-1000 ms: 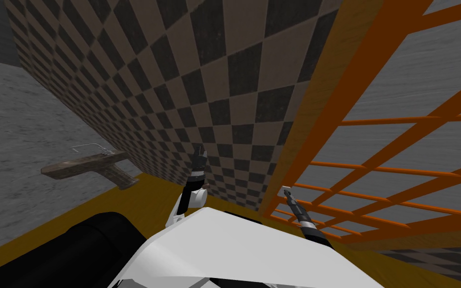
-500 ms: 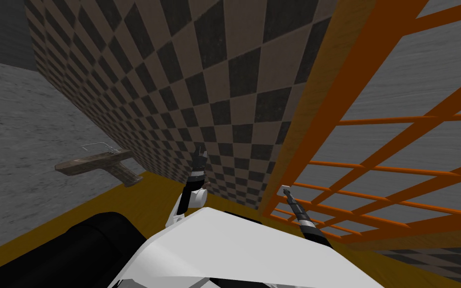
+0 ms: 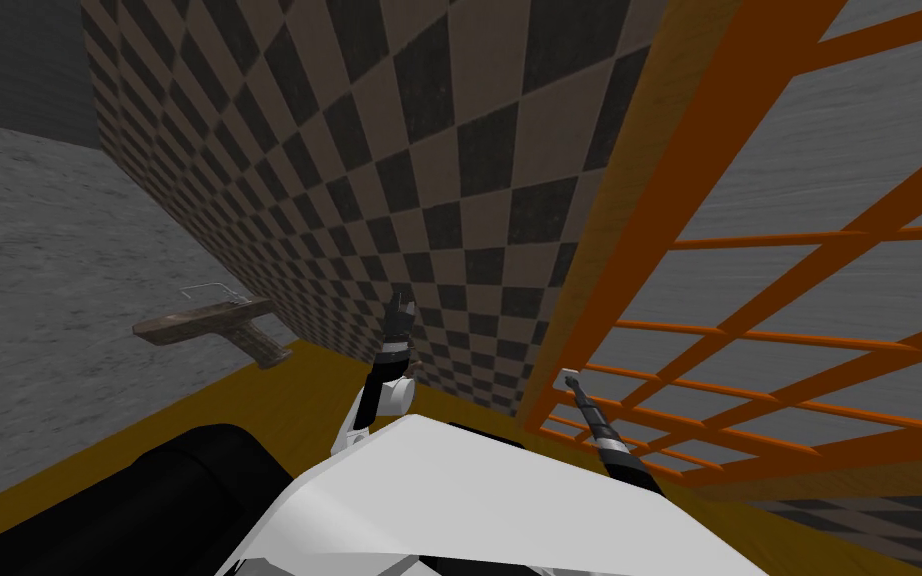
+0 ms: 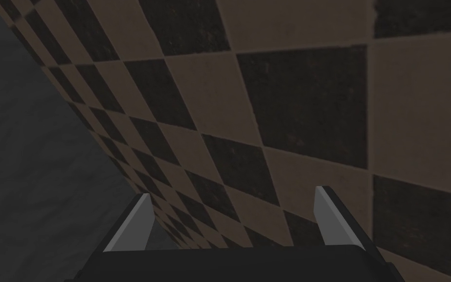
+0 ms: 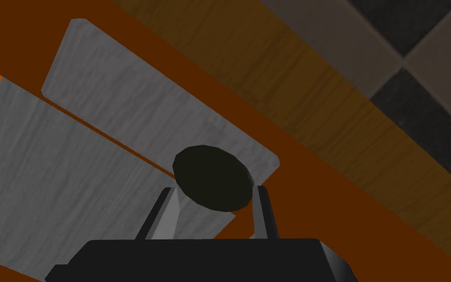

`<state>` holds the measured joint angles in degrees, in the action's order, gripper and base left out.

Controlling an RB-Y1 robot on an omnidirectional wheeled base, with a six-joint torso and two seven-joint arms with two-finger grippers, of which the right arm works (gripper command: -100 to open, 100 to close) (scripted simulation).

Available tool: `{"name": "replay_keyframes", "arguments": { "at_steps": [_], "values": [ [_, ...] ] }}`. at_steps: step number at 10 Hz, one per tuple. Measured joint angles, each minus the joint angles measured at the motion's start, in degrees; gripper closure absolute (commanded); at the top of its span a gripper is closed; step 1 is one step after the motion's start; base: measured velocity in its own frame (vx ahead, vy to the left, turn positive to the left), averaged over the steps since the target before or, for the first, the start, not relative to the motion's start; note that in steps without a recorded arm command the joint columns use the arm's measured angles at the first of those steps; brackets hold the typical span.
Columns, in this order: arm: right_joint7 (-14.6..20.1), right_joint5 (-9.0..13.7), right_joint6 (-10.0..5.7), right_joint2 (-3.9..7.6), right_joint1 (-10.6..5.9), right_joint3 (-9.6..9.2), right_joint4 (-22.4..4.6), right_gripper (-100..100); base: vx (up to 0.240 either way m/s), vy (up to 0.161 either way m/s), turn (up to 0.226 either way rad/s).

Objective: Pull the door open

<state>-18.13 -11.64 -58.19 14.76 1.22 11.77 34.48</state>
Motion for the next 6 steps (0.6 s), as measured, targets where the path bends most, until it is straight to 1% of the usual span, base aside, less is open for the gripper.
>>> {"name": "replay_keyframes", "arguments": {
  "at_steps": [1,2,3,6],
  "values": [
    [1.47,0.8,-0.76,0.05,-0.9,-0.41,-1.89,100,-0.05,-0.006,0.046],
    [2.72,1.08,-0.77,-0.15,-0.94,-0.79,-1.87,-100,-0.019,0.011,-0.03],
    [2.13,0.79,-0.95,-0.03,-0.86,-0.67,-1.96,-100,-0.009,0.022,-0.062],
    [-2.18,-0.37,-1.5,0.29,0.18,-0.06,-1.21,-100,-0.002,0.026,-0.037]
  ]
}}
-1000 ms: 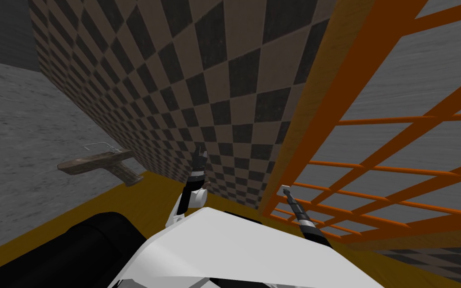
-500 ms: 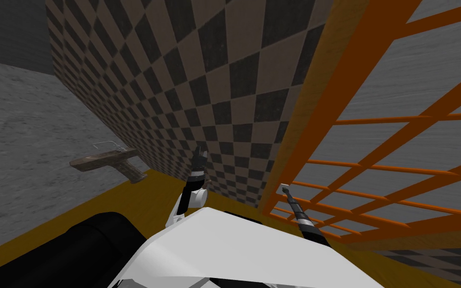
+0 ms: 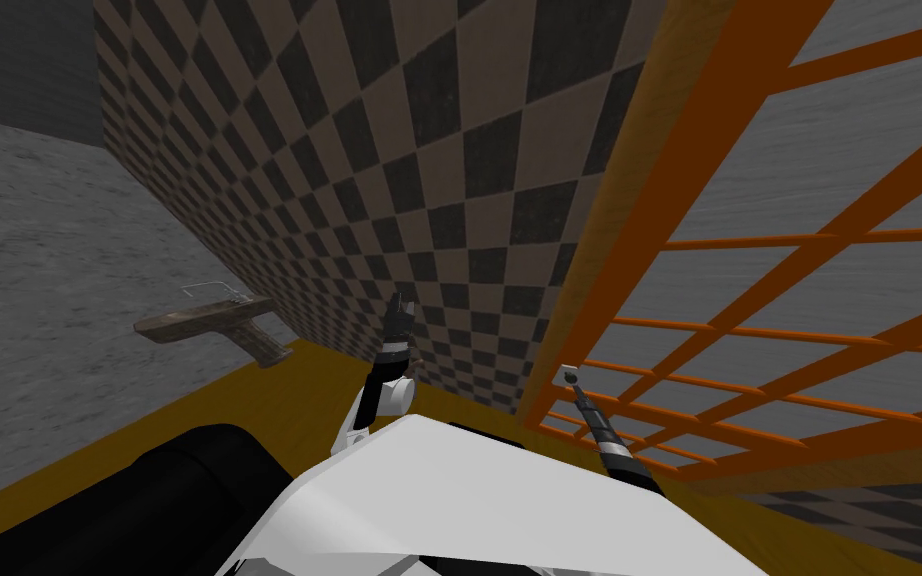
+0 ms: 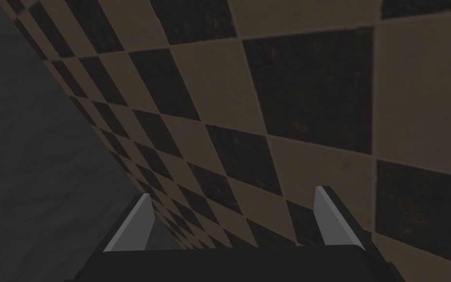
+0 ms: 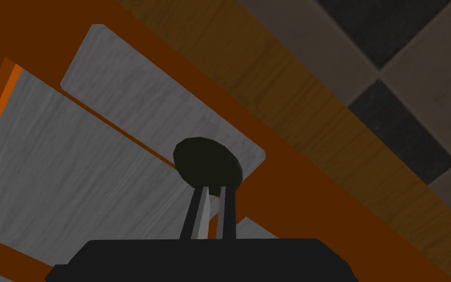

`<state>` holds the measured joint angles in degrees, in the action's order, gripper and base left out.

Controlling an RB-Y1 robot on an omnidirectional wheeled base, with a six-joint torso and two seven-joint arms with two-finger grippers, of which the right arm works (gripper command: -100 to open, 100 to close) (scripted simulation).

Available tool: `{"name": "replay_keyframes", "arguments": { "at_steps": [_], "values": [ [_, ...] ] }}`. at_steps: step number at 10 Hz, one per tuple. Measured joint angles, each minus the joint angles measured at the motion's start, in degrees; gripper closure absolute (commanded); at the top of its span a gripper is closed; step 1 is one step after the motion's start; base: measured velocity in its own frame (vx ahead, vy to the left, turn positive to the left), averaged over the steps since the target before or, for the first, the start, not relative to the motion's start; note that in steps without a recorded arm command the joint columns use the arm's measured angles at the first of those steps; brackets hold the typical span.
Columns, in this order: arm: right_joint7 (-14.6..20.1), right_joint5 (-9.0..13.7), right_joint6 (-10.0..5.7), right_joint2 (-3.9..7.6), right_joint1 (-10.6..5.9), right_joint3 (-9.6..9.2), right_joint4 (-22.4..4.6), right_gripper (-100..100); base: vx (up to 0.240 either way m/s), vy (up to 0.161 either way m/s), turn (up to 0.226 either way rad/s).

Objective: Pull the door open

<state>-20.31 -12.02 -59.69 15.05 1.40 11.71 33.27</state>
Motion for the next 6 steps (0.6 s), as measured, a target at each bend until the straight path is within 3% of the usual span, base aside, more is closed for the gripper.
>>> {"name": "replay_keyframes", "arguments": {
  "at_steps": [6],
  "values": [
    [-9.05,-2.22,-1.95,0.71,1.0,1.25,-0.47,-100,-0.008,0.02,-0.036]
  ]
}}
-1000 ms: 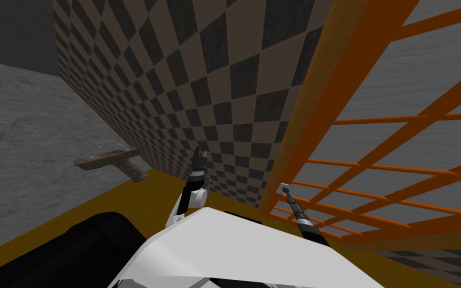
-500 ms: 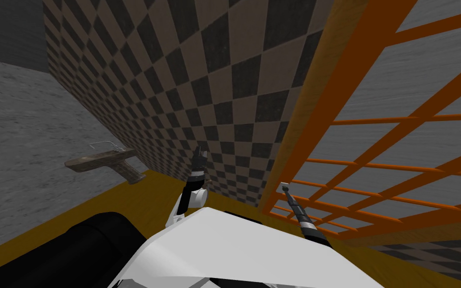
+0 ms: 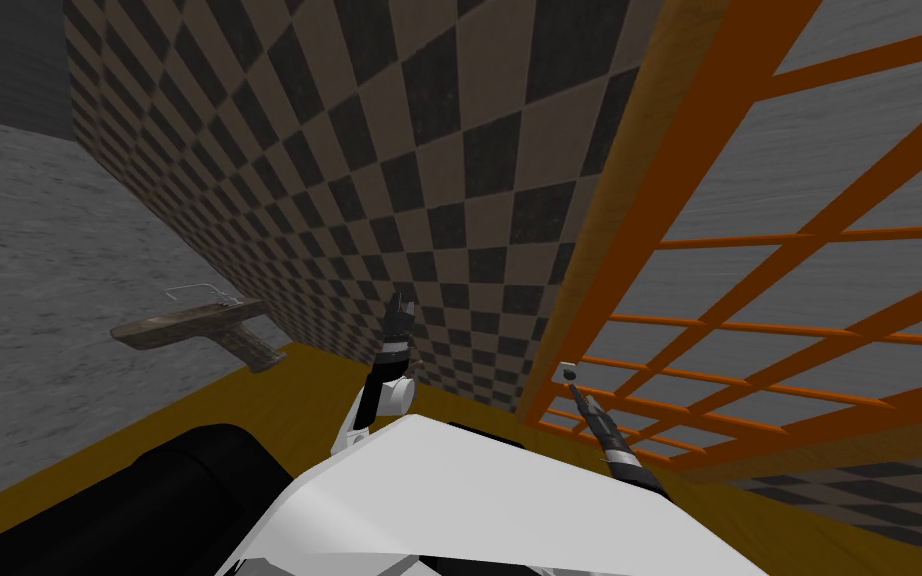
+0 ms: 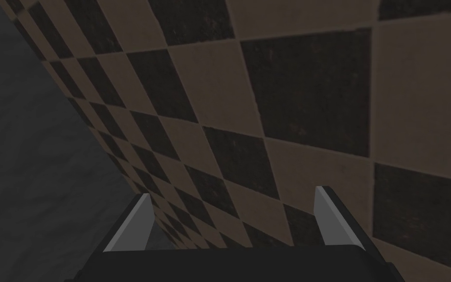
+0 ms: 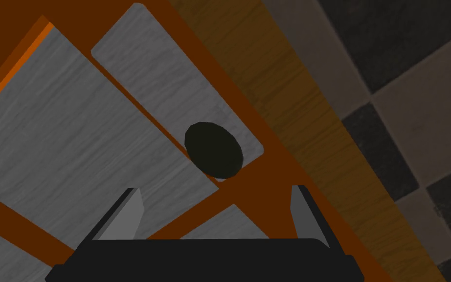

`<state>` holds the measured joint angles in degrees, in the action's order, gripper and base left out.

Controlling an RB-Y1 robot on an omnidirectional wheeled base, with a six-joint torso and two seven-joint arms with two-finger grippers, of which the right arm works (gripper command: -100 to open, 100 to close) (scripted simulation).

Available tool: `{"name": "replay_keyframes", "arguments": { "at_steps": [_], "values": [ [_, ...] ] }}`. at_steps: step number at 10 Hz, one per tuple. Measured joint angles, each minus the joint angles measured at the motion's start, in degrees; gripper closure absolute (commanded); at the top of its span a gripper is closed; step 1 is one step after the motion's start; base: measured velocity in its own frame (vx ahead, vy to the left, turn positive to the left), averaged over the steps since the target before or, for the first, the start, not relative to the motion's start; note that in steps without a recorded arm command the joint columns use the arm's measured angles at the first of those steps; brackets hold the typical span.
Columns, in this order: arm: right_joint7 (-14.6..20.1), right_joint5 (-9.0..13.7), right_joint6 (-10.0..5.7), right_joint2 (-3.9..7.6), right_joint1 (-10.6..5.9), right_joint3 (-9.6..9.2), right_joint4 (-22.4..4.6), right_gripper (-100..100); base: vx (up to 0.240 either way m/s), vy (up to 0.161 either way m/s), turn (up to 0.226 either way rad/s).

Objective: Pull the door open

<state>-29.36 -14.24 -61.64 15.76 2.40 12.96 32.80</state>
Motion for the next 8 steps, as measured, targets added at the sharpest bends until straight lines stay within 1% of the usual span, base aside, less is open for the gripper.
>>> {"name": "replay_keyframes", "arguments": {
  "at_steps": [1,2,4,8],
  "values": [
    [-1.47,-0.41,0.0,0.11,0.38,0.19,0.41,-100,-0.006,0.016,-0.02],
    [-2.57,-0.61,-0.23,0.2,0.41,0.32,0.23,-100,-0.008,0.02,-0.037],
    [-5.76,-1.54,-0.99,0.49,0.96,0.83,0.16,-100,-0.011,0.026,-0.044],
    [-11.24,-2.83,-1.94,0.95,1.55,1.53,0.02,-100,-0.007,0.02,-0.042]
  ]
}}
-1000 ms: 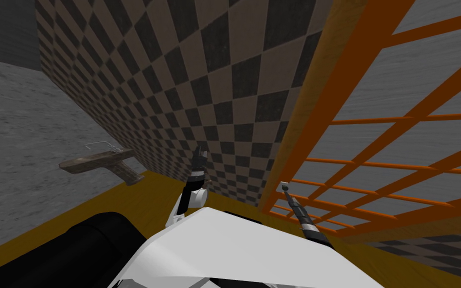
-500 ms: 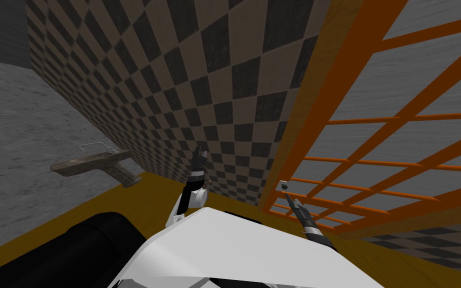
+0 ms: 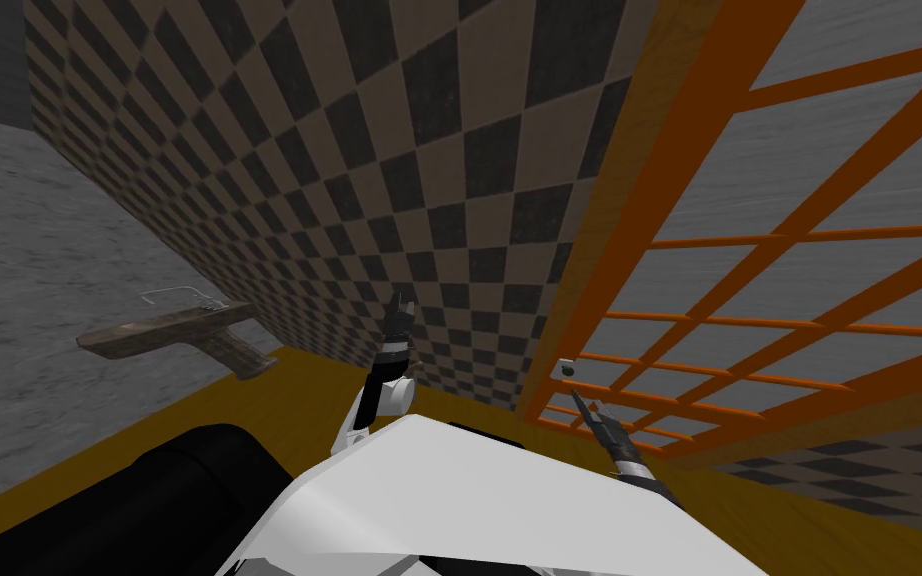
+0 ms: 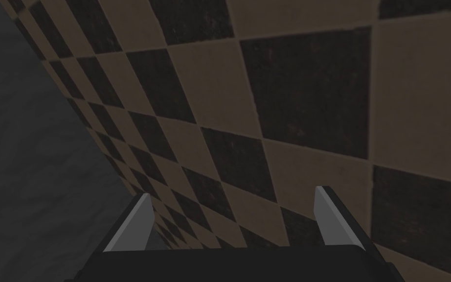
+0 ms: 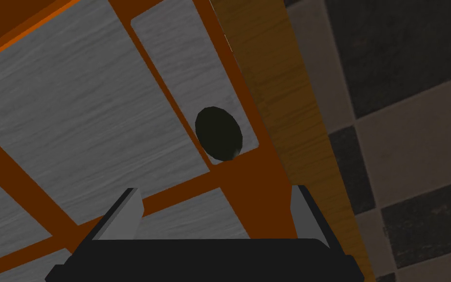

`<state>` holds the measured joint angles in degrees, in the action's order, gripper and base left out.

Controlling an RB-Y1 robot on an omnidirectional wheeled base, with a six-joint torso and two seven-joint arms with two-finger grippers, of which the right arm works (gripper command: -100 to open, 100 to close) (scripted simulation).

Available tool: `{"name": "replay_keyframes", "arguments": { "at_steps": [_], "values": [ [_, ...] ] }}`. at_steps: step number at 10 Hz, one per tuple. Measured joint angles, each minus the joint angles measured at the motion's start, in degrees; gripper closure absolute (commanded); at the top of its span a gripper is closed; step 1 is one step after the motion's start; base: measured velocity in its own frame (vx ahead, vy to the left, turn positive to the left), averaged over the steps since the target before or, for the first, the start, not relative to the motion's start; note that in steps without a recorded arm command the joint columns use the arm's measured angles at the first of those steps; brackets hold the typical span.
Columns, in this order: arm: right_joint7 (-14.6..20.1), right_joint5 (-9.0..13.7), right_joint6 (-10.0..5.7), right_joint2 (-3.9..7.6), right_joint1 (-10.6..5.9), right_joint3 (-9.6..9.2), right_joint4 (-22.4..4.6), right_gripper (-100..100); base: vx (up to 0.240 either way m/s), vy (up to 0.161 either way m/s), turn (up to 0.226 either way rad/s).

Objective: Pull the door open

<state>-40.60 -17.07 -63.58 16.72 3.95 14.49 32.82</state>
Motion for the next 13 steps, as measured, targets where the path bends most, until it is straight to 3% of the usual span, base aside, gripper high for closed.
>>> {"name": "replay_keyframes", "arguments": {
  "at_steps": [7,13],
  "values": [
    [-10.65,-2.84,-1.7,0.81,1.93,1.48,0.67,-100,-0.009,0.021,-0.035],
    [-17.82,-4.76,-2.84,1.37,3.18,2.49,1.04,-100,-0.009,0.017,-0.028]
  ]
}}
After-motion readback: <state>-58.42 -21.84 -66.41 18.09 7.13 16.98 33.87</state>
